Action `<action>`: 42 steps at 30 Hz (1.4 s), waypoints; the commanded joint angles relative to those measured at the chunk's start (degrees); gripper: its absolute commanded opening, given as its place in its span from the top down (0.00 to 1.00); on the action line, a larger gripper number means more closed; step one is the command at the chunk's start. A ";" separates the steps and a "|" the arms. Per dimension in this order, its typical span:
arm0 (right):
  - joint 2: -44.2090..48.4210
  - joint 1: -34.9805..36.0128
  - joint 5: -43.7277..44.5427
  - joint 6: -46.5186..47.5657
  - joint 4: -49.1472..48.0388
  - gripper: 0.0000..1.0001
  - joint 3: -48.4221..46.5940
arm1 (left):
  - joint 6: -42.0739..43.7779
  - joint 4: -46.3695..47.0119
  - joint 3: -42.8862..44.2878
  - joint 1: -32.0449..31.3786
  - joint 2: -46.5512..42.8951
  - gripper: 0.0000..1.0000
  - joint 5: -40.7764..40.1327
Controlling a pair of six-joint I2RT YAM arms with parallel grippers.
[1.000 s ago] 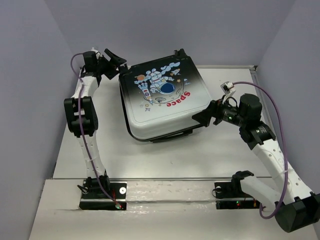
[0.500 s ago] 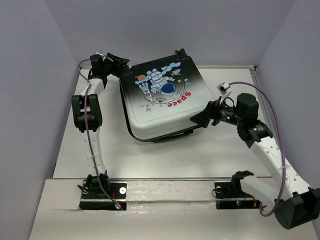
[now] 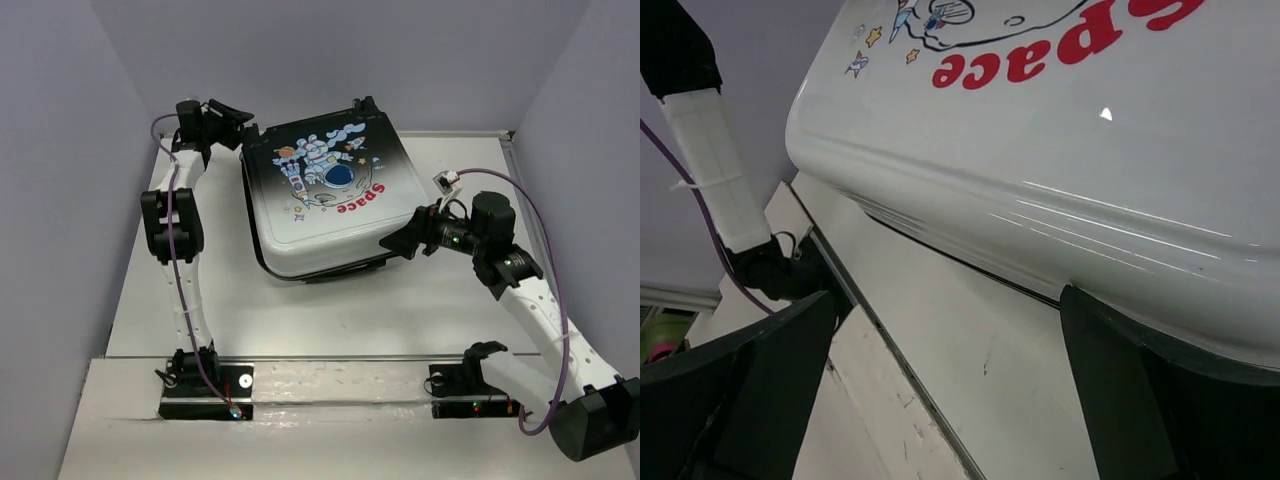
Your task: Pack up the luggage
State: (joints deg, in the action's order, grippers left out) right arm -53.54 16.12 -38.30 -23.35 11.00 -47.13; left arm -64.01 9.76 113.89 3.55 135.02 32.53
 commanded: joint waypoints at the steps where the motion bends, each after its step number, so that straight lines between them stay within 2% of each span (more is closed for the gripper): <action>1: -0.43 -0.30 4.55 0.33 -2.57 0.00 1.43 | -4.28 9.31 8.90 -1.44 -17.85 0.94 6.40; 8: -1.92 -0.30 6.49 0.06 -2.39 0.00 1.78 | -5.69 9.49 11.27 -2.06 -20.67 0.94 5.96; 11: -2.27 -0.30 6.49 -0.11 -2.39 0.00 1.96 | -2.63 7.39 10.31 -1.97 -21.29 0.94 4.65; 16: -1.31 -0.30 7.01 0.94 -0.64 0.00 1.26 | 8.60 0.55 0.83 -1.44 -22.00 0.94 0.08; 18: -0.87 -0.30 8.41 1.38 0.68 0.00 0.12 | 11.96 -2.54 0.37 -0.74 -20.42 0.72 -1.68; 19: -0.69 -0.30 9.81 1.64 1.38 0.00 -0.32 | 15.28 -5.42 1.24 -0.57 -18.58 0.41 -2.21; 21: -0.78 -0.30 10.35 1.99 1.74 0.00 -1.55 | 17.77 -9.47 3.61 -0.39 -15.51 0.13 -1.86; 23: -1.39 -0.30 10.27 1.91 1.74 0.00 -2.26 | 20.23 -11.32 5.02 -0.48 -13.65 0.02 -1.07; 27: -2.71 -0.30 9.83 2.35 1.74 0.00 -3.14 | 21.73 -13.53 8.88 -0.56 -8.13 0.01 2.44; 33: -3.50 -0.30 9.65 2.52 1.65 0.00 -2.52 | 21.12 -12.14 12.76 -2.32 -1.44 0.01 8.41; 36: -3.77 -0.30 9.48 2.70 1.83 0.00 -2.00 | 18.31 -6.35 13.30 -3.29 1.64 0.01 12.11; 40: -4.20 -0.30 9.30 3.05 1.83 0.00 -0.86 | 9.71 5.14 10.14 -3.20 4.10 0.01 15.10; 42: -4.64 -0.30 9.30 3.14 1.91 0.00 -0.33 | 7.50 6.24 11.35 -5.31 5.42 0.01 15.37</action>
State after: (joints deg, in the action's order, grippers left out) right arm -57.69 16.12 -30.85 -22.28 17.56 -47.13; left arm -49.52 5.26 124.51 1.13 138.69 41.23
